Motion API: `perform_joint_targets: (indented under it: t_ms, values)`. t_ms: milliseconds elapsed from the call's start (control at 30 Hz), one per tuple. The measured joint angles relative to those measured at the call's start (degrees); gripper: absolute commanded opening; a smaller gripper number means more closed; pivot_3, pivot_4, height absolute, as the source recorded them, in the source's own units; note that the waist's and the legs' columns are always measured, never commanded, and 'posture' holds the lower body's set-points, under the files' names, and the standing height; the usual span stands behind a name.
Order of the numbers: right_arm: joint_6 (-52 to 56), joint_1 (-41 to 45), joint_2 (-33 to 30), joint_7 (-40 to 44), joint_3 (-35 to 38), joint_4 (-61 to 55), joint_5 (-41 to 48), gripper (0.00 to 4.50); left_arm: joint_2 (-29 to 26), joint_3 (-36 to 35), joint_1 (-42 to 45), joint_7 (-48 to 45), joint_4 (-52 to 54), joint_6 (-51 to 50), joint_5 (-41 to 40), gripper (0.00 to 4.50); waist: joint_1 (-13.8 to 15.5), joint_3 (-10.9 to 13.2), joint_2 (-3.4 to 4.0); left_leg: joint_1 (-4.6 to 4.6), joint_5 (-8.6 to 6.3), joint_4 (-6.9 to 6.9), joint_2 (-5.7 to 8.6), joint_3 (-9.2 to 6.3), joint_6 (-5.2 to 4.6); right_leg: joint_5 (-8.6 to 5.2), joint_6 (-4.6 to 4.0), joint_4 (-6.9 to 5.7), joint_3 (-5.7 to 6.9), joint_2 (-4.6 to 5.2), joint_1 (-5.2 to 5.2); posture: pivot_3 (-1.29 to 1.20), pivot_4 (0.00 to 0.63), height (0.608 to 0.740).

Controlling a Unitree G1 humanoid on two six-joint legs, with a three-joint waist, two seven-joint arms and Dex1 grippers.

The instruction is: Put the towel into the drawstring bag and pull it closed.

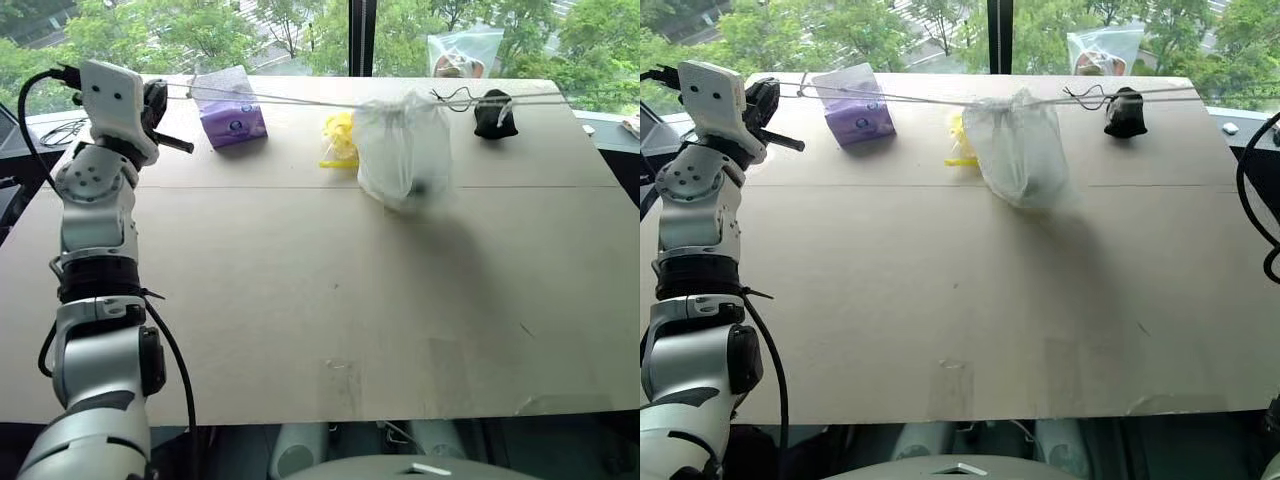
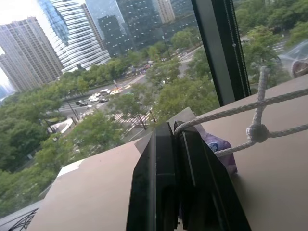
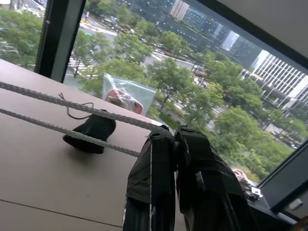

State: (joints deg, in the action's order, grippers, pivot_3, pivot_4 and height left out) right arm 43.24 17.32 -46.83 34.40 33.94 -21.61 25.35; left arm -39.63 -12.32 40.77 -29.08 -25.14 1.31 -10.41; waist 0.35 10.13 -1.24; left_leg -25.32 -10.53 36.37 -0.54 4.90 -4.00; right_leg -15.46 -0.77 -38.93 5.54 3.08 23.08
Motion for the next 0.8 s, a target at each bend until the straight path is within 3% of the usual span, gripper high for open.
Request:
perform_joint_targets:
  t_ms: [133,200,333,367,467,500,633,700,800]
  values:
    - [7.9,-14.7,2.0,4.9,-3.9,-14.5,10.7,0.00,2.6,3.6,-12.5,-6.5,8.7,-4.1,-2.3,0.06,0.0,0.0,0.04,0.20,-0.09,-0.07,0.00,-0.07,-0.09,-0.01,0.00,0.04,-0.01,0.06,-0.19,0.00,0.150,0.740]
    - [8.2,-22.2,1.2,5.7,-13.1,-20.4,9.9,0.00,4.3,6.4,-20.6,-10.3,13.6,-9.0,-4.4,0.06,-0.1,0.0,0.03,0.46,-0.17,-0.08,-0.03,-0.08,-0.18,-0.03,0.00,0.07,-0.03,0.08,-0.39,0.00,0.150,0.740]
    - [4.5,-17.3,6.6,-0.2,-22.9,-17.0,3.9,0.00,7.3,8.4,-26.4,-13.1,19.4,-12.6,-7.3,0.06,-0.4,0.0,0.00,0.64,-0.48,0.05,-0.07,-0.18,-0.18,-0.17,0.11,0.07,0.08,0.19,-0.50,0.00,0.150,0.740]
    - [4.2,-16.7,6.9,-0.6,-23.5,-16.4,3.6,0.35,7.4,8.7,-26.5,-13.4,19.8,-13.1,-7.6,0.02,-0.4,0.0,0.00,0.64,-0.48,0.06,-0.07,-0.20,-0.18,-0.15,0.10,0.07,0.12,0.20,-0.50,0.00,0.150,0.740]
    - [0.0,-17.1,3.4,2.0,-28.7,-13.0,-0.3,1.49,3.1,9.1,-29.7,-22.2,25.3,-21.4,-14.2,0.80,-0.3,0.0,0.05,0.58,-0.47,0.06,-0.07,-0.18,-0.16,-0.13,0.00,0.09,0.20,0.22,-0.47,0.00,0.150,0.740]
    - [-0.7,-18.9,2.1,3.8,-28.4,-12.7,-0.2,2.08,1.0,9.0,-31.3,-24.4,27.0,-23.6,-15.7,1.31,-0.2,0.0,0.06,0.50,-0.36,0.04,-0.07,-0.15,0.02,0.03,0.00,0.11,0.20,0.23,-0.46,0.00,0.150,0.740]
    - [0.7,-32.2,-1.5,10.8,-17.8,-15.5,5.0,3.97,-3.9,2.5,-40.0,-27.4,32.3,-27.2,-19.6,3.18,0.5,0.0,0.05,0.45,-0.39,-0.05,-0.06,-0.15,-0.12,-0.08,-0.04,0.28,0.17,0.23,-0.47,0.00,0.150,0.740]
    - [-0.8,-36.9,-0.2,12.2,-12.5,-17.9,6.3,3.98,-3.8,-1.3,-42.9,-27.2,36.1,-27.8,-22.2,4.07,0.6,0.0,0.06,0.45,-0.43,-0.07,-0.07,-0.20,-0.11,-0.10,-0.03,0.33,0.19,0.23,-0.49,0.00,0.150,0.740]
    - [-5.5,-38.8,5.1,12.1,-7.6,-21.2,7.8,3.98,-3.3,-6.1,-50.6,-25.2,43.4,-28.4,-23.6,4.07,0.0,0.0,0.11,0.63,-0.76,-0.13,-0.07,-0.21,-0.12,-0.23,0.20,0.42,0.11,0.23,-0.60,0.00,0.150,0.740]
